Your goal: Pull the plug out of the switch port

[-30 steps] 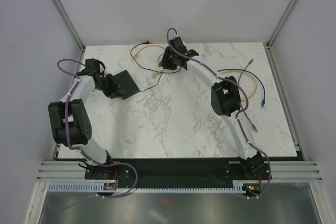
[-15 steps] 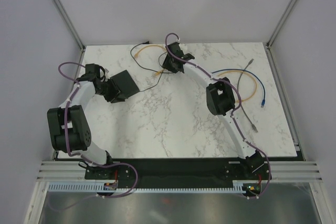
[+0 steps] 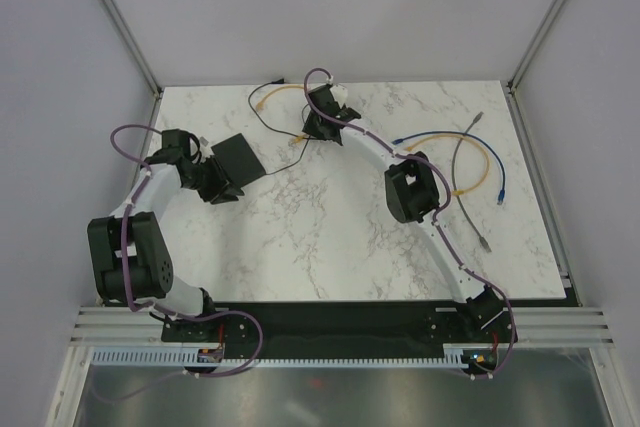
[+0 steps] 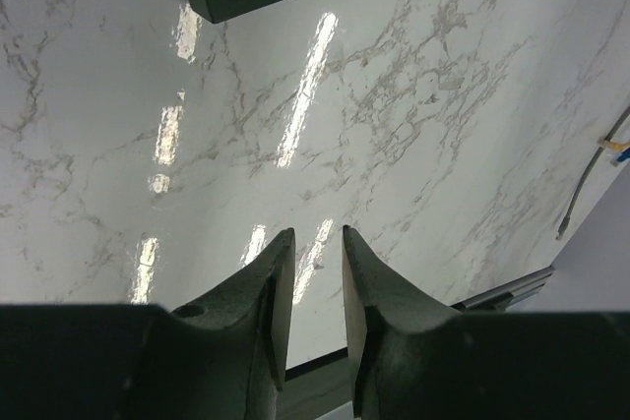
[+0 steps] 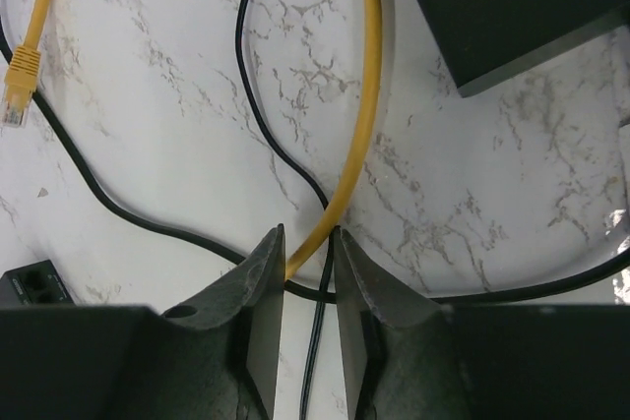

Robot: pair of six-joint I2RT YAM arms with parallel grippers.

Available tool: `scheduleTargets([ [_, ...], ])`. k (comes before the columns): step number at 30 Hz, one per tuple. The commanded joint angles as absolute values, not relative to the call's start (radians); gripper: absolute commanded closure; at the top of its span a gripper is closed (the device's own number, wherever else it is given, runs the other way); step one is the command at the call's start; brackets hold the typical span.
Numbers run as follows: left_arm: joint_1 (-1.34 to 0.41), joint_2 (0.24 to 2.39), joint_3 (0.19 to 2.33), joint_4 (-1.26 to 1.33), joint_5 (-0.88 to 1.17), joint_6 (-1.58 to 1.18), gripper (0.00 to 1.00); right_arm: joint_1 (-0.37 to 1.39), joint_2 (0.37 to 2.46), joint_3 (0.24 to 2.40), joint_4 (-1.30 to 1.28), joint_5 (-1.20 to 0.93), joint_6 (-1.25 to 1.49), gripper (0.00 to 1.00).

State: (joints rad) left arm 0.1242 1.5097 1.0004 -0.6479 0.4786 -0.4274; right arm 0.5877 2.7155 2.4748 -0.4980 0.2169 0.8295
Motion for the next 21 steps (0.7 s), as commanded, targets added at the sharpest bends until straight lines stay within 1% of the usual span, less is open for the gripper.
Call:
scheduleTargets([
  [1, 0.132, 1.471, 0.986, -0.627, 0.509, -0.382, 0.67, 0.61, 2.758, 2.511, -0.495, 0.242, 0.799, 0.67],
  [3, 0.133, 1.468, 0.98, -0.626, 0.511, -0.38, 0.67, 0.611, 2.767, 2.508, -0.497, 0.238, 0.804, 0.72],
  [4, 0.133, 1.467, 0.976, -0.626, 0.509, -0.379, 0.67, 0.611, 2.767, 2.507, -0.503, 0.238, 0.81, 0.78],
  [6, 0.133, 1.457, 0.968, -0.629, 0.509, -0.374, 0.67, 0.609, 2.754, 2.491, -0.503, 0.236, 0.819, 0.83],
  [7, 0.133, 1.454, 0.96, -0.629, 0.508, -0.371, 0.67, 0.603, 2.746, 2.487, -0.502, 0.235, 0.837, 0.89],
  [10, 0.137, 1.447, 0.956, -0.629, 0.508, -0.37, 0.67, 0.574, 2.712, 2.482, -0.488, 0.178, 0.902, 0.94],
  [12, 0.137, 1.447, 0.96, -0.627, 0.511, -0.368, 0.67, 0.561, 2.688, 2.477, -0.451, 0.131, 0.91, 1.0],
  [16, 0.138, 1.459, 0.986, -0.627, 0.515, -0.367, 0.67, 0.535, 2.616, 2.474, -0.431, 0.069, 0.885, 1.0],
  [21, 0.14, 1.479, 1.011, -0.629, 0.523, -0.37, 0.67, 0.531, 2.456, 2.366, -0.43, 0.051, 0.784, 1.0],
])
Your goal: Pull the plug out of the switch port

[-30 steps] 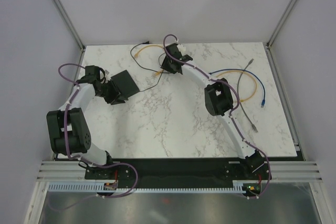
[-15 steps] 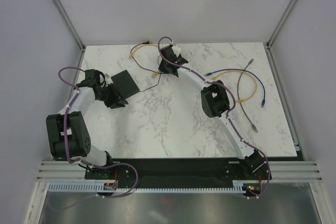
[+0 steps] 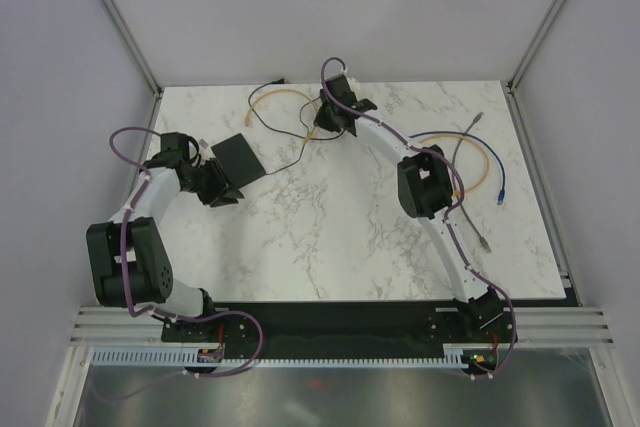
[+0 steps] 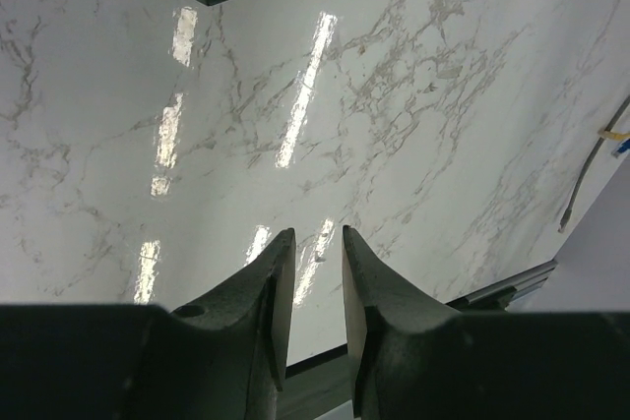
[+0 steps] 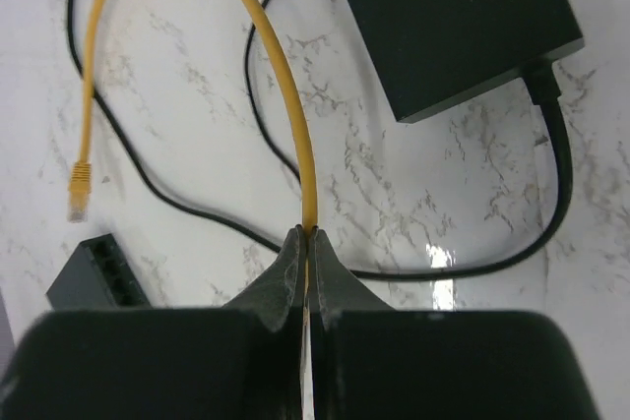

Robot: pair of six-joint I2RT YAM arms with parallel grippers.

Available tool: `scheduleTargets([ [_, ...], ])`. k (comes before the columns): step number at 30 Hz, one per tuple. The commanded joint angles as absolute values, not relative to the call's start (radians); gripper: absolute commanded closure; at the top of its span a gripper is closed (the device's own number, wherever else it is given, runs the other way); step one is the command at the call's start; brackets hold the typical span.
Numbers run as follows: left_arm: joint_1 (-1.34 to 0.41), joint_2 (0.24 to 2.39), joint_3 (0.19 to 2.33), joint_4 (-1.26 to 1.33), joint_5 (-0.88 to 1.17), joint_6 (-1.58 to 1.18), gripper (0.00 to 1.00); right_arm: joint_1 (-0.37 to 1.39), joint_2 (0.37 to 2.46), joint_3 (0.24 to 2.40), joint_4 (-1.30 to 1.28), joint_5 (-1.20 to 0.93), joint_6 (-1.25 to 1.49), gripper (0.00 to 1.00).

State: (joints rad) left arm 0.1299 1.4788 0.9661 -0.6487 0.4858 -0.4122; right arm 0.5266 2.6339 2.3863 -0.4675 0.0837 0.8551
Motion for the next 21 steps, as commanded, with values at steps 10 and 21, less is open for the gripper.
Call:
scheduleTargets([
  [10, 0.138, 1.523, 1.037, -0.627, 0.558, -0.387, 0.67, 0.431, 2.108, 2.035, -0.423, 0.009, 0.683, 1.0],
  [21, 0.138, 1.546, 1.039, -0.624, 0.58, -0.382, 0.66, 0.128, 1.672, 1.499, -0.379, -0.043, 0.66, 1.0],
])
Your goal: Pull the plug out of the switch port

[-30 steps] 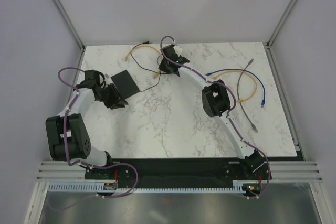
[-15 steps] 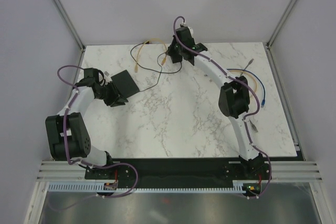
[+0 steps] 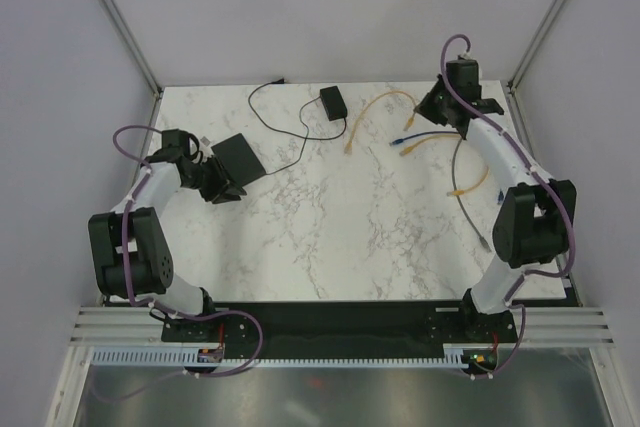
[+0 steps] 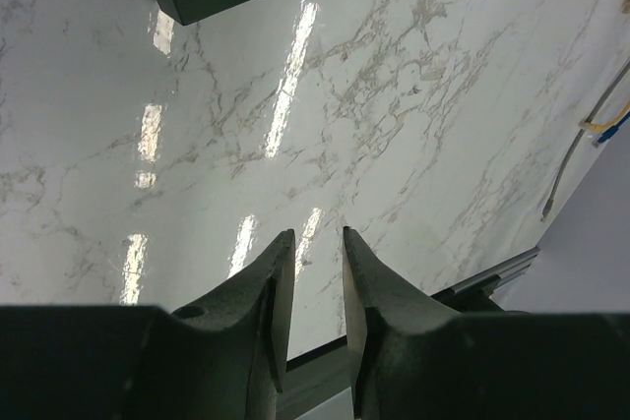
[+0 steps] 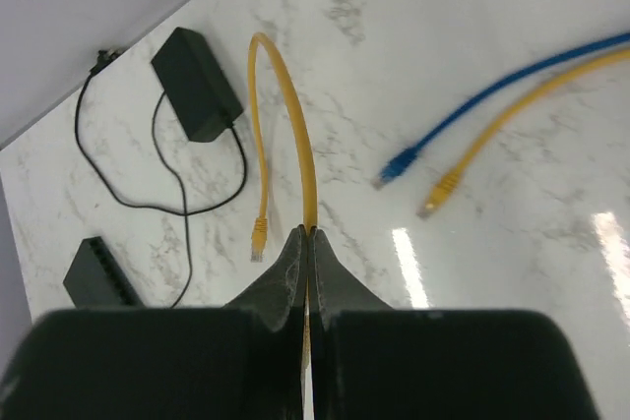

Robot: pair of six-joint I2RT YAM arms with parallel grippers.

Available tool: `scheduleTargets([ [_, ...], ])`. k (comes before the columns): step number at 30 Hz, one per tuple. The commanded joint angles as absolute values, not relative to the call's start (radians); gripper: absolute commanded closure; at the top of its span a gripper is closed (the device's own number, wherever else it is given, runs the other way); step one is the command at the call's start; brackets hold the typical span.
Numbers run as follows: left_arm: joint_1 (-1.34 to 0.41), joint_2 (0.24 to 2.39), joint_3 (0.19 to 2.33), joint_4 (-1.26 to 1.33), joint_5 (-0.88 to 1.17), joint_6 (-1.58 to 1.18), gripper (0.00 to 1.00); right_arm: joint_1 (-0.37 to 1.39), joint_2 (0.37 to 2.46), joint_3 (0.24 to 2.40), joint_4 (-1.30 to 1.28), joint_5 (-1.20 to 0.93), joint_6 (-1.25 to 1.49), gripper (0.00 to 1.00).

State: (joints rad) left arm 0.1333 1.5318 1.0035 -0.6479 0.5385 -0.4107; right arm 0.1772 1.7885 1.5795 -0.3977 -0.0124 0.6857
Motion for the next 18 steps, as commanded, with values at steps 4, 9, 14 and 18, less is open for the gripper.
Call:
scheduleTargets([
  [4, 0.138, 1.558, 1.04, -0.624, 0.584, -0.385, 0.66, 0.029, 1.599, 1.315, -0.365, -0.057, 0.654, 1.0],
  [9, 0.138, 1.565, 1.045, -0.623, 0.594, -0.394, 0.66, 0.006, 1.649, 1.23, -0.374, -0.032, 0.604, 1.0],
  [14, 0.138, 1.566, 1.049, -0.624, 0.606, -0.393, 0.66, -0.023, 1.726, 1.18, -0.397, -0.008, 0.563, 1.0],
  [18, 0.138, 1.546, 1.049, -0.618, 0.611, -0.396, 0.66, -0.028, 1.762, 1.193, -0.481, 0.084, 0.538, 0.9],
])
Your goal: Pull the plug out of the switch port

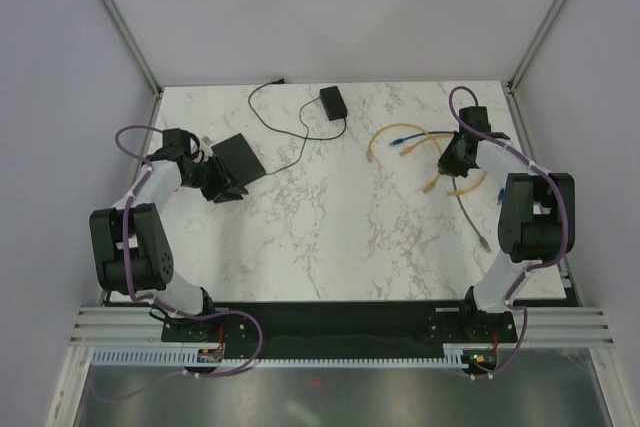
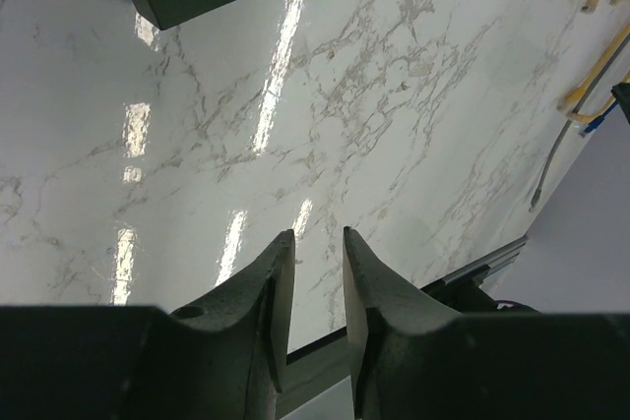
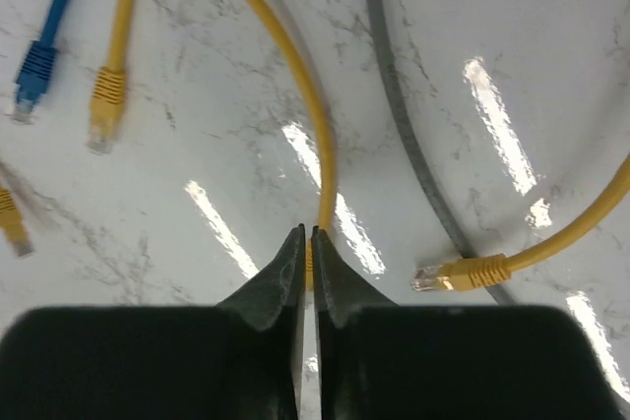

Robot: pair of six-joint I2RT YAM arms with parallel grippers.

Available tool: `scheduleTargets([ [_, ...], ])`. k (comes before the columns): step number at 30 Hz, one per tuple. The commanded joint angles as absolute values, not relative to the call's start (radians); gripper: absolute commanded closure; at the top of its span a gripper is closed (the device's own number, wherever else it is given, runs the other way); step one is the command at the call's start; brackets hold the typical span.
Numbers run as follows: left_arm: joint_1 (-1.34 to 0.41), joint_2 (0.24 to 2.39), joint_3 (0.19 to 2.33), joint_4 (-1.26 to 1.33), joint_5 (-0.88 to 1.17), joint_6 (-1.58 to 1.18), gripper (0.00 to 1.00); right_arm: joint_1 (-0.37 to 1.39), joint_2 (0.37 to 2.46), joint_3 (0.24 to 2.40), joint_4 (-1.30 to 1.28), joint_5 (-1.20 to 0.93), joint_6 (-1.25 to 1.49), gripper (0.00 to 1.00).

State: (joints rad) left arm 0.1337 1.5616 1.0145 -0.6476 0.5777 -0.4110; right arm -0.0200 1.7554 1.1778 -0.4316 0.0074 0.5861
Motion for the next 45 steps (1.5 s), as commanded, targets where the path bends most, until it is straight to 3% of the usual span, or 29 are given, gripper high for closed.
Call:
scheduleTargets([
  [1, 0.138, 1.542, 1.048, -0.617, 0.606, -0.396, 0.66, -0.028, 1.767, 1.2, -0.511, 0.087, 0.529, 0.84],
  [4, 0.14, 1.522, 1.032, -0.603, 0.6, -0.402, 0.66, -0.022, 1.782, 1.245, -0.564, 0.071, 0.541, 0.68],
  [7, 0.141, 1.493, 1.008, -0.581, 0.601, -0.417, 0.65, 0.026, 1.796, 1.336, -0.594, 0.066, 0.552, 0.62],
  [11, 0.155, 1.476, 0.985, -0.571, 0.601, -0.426, 0.64, 0.132, 1.813, 1.482, -0.597, 0.02, 0.574, 0.47],
  [18, 0.258, 1.448, 0.953, -0.551, 0.649, -0.439, 0.63, 0.302, 2.029, 1.825, -0.545, -0.323, 0.583, 0.39],
  [23, 0.373, 1.416, 0.881, -0.503, 0.696, -0.459, 0.62, 0.418, 2.225, 2.0, -0.505, -0.581, 0.574, 0.4],
  [28, 0.449, 1.405, 0.833, -0.463, 0.692, -0.505, 0.62, 0.5, 2.373, 2.166, -0.479, -0.705, 0.606, 0.47],
  [34, 0.472, 1.454, 0.838, -0.4, 0.675, -0.609, 0.63, 0.545, 2.413, 2.152, -0.372, -0.716, 0.765, 0.63],
  [45, 0.468, 1.543, 0.738, -0.089, 0.654, -0.933, 0.63, 0.646, 2.51, 2.149, 0.04, -0.695, 1.276, 0.61],
])
